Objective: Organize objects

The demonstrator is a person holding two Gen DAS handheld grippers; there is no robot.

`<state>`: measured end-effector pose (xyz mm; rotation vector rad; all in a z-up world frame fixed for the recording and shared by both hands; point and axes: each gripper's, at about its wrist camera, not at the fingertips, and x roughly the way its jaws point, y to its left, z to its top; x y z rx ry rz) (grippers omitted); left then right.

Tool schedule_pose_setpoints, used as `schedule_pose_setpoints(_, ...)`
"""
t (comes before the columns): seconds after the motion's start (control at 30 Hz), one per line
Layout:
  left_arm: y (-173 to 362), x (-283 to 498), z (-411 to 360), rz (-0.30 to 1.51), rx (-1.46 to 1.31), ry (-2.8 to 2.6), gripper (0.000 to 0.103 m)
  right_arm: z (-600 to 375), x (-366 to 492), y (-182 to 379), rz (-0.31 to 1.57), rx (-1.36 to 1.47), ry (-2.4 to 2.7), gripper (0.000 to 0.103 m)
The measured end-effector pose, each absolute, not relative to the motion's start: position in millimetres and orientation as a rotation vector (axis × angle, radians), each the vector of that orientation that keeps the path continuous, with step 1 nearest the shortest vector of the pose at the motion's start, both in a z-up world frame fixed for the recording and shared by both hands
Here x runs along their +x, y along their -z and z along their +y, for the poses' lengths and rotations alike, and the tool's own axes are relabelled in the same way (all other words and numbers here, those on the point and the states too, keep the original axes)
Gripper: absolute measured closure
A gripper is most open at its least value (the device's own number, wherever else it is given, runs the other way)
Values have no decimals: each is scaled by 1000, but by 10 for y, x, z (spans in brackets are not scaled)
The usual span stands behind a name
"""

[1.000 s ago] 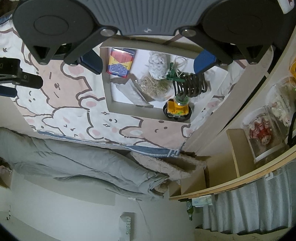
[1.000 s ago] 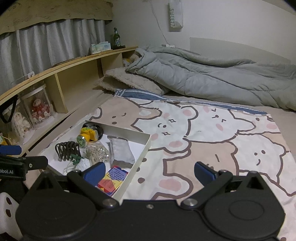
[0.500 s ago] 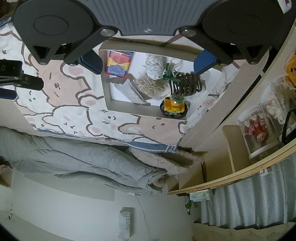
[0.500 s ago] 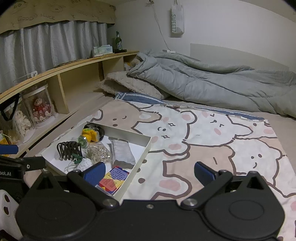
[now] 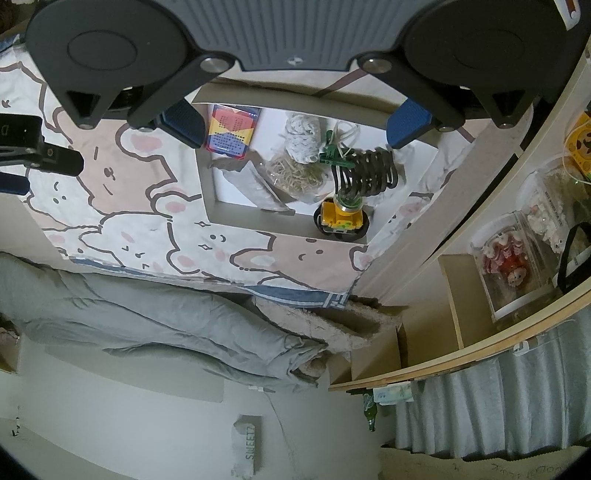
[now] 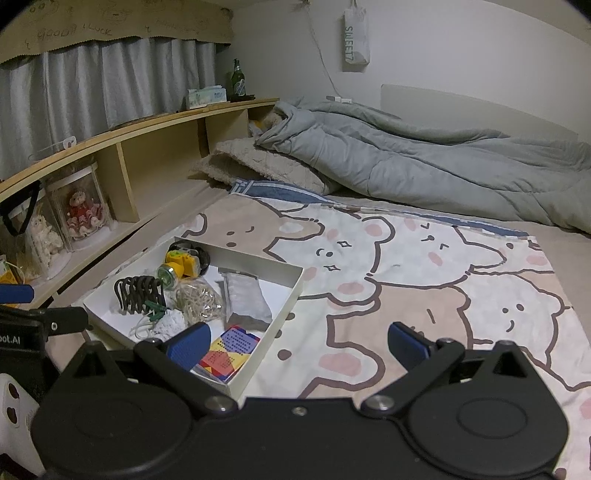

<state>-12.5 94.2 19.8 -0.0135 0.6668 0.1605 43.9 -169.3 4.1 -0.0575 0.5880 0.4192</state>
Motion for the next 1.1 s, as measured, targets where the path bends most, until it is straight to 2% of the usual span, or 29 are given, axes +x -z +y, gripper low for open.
schedule_pose_setpoints(1.1, -165, -100, 955, 680, -30, -161, 0, -1666, 450, -11, 597, -57, -421, 0)
